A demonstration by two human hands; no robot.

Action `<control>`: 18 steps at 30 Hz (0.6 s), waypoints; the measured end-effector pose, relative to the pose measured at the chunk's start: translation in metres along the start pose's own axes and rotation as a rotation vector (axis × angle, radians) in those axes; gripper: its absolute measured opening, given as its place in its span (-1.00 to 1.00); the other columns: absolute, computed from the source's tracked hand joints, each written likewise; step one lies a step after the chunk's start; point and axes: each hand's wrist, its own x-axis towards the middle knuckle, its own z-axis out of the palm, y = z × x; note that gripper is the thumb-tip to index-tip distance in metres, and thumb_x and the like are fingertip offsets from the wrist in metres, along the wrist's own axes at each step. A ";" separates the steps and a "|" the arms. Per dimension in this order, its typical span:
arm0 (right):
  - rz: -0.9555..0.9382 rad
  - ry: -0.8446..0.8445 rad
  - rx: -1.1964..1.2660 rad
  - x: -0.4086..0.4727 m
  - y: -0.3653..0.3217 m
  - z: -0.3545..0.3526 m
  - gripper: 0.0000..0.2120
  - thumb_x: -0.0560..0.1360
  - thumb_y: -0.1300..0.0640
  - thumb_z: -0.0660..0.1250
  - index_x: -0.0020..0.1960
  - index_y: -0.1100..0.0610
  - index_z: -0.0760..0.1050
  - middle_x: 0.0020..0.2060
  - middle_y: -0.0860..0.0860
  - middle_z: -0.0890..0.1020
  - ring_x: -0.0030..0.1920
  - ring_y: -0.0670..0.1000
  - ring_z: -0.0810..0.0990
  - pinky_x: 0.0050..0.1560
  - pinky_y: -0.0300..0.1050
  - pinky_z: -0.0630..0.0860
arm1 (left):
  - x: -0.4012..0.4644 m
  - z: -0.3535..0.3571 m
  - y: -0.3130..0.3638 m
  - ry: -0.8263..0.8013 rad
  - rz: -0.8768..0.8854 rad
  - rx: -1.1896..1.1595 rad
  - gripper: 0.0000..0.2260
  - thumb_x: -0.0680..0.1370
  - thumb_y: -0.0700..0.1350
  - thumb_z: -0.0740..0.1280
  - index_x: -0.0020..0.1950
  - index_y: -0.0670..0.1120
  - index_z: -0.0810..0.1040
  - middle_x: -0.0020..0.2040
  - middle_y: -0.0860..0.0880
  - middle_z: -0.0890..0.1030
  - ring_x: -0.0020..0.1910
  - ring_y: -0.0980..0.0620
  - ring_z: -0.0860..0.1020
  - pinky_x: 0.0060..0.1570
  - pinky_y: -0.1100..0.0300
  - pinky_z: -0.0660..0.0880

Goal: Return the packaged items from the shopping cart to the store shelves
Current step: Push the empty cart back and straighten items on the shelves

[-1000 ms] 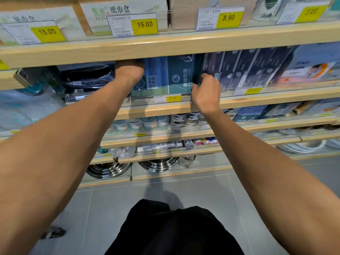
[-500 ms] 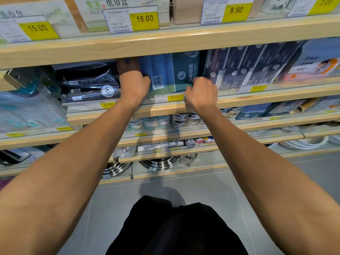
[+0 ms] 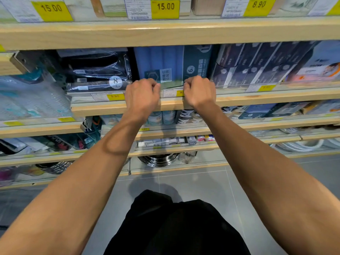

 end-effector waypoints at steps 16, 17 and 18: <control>0.108 0.251 0.231 -0.021 0.047 -0.028 -0.83 0.55 0.06 0.29 -0.01 0.04 0.66 -0.07 -0.03 0.72 -0.02 0.05 0.66 0.08 0.02 0.55 | -0.016 0.014 0.071 -0.001 0.137 -0.225 -0.84 0.58 0.00 0.28 0.07 0.02 0.62 0.08 0.03 0.62 0.12 0.02 0.54 0.17 0.03 0.46; 0.136 0.274 0.234 -0.023 0.068 -0.037 -0.83 0.54 0.07 0.29 -0.01 0.05 0.66 -0.08 -0.02 0.72 -0.04 0.06 0.66 0.06 0.01 0.55 | -0.018 0.020 0.092 0.002 0.151 -0.236 -0.84 0.58 0.00 0.29 0.08 0.02 0.62 0.11 0.03 0.61 0.14 0.02 0.54 0.18 0.04 0.46; 0.161 0.298 0.230 -0.025 0.082 -0.040 -0.82 0.54 0.08 0.28 0.00 0.06 0.65 -0.07 0.00 0.72 -0.03 0.08 0.66 0.06 0.01 0.55 | -0.019 0.024 0.105 0.009 0.165 -0.232 -0.83 0.58 0.01 0.30 0.09 0.03 0.62 0.13 0.03 0.59 0.16 0.02 0.53 0.19 0.05 0.45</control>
